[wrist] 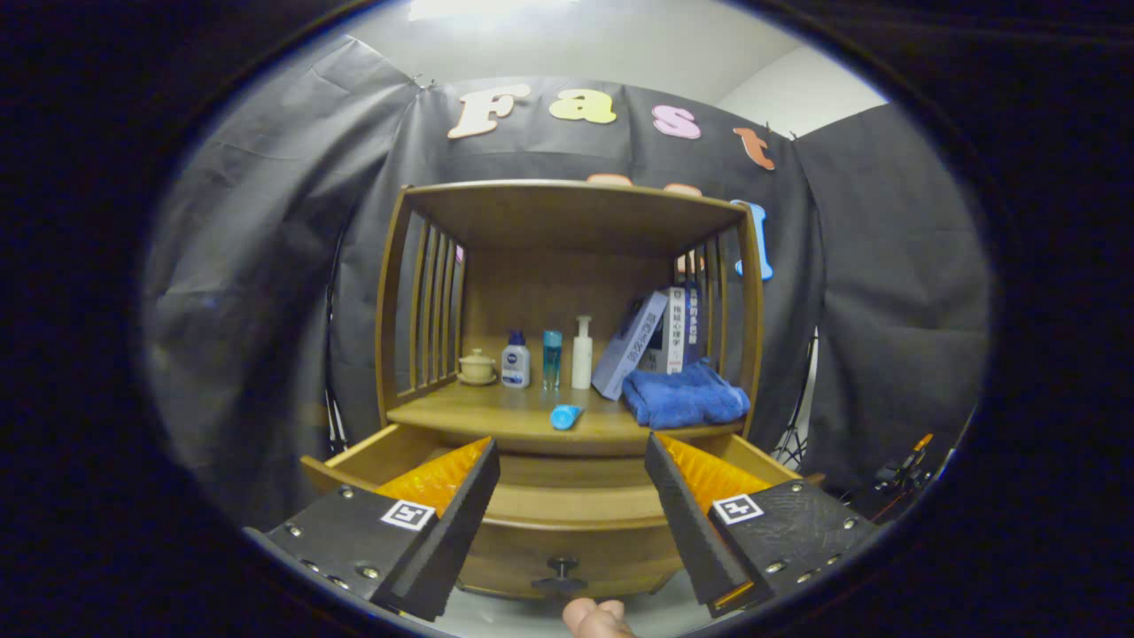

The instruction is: Pull open the drawer, take out the items inside it, and place them on the countertop above the cabinet.

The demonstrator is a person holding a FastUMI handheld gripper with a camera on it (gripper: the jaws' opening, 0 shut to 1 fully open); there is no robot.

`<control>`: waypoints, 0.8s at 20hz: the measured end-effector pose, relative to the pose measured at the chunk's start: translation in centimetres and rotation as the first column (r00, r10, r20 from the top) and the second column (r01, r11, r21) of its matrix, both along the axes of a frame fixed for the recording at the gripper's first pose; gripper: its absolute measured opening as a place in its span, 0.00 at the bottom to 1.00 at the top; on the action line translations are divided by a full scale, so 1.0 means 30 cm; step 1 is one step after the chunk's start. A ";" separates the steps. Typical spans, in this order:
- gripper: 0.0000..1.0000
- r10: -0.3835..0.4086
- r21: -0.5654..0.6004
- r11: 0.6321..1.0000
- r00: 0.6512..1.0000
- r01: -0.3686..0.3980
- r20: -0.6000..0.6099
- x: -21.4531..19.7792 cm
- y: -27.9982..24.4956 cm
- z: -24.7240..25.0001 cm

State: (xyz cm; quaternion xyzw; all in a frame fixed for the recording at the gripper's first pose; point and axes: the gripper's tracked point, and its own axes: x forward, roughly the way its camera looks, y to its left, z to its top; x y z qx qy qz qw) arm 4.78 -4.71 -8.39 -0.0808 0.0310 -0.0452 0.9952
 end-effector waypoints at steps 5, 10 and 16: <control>0.98 -0.034 0.042 0.999 0.998 0.036 -0.044 0.000 -0.093 -0.153; 0.98 -0.027 0.035 0.999 0.997 0.029 -0.068 0.005 -0.134 -0.264; 0.99 0.016 0.025 1.000 0.998 -0.015 -0.056 0.045 -0.122 -0.333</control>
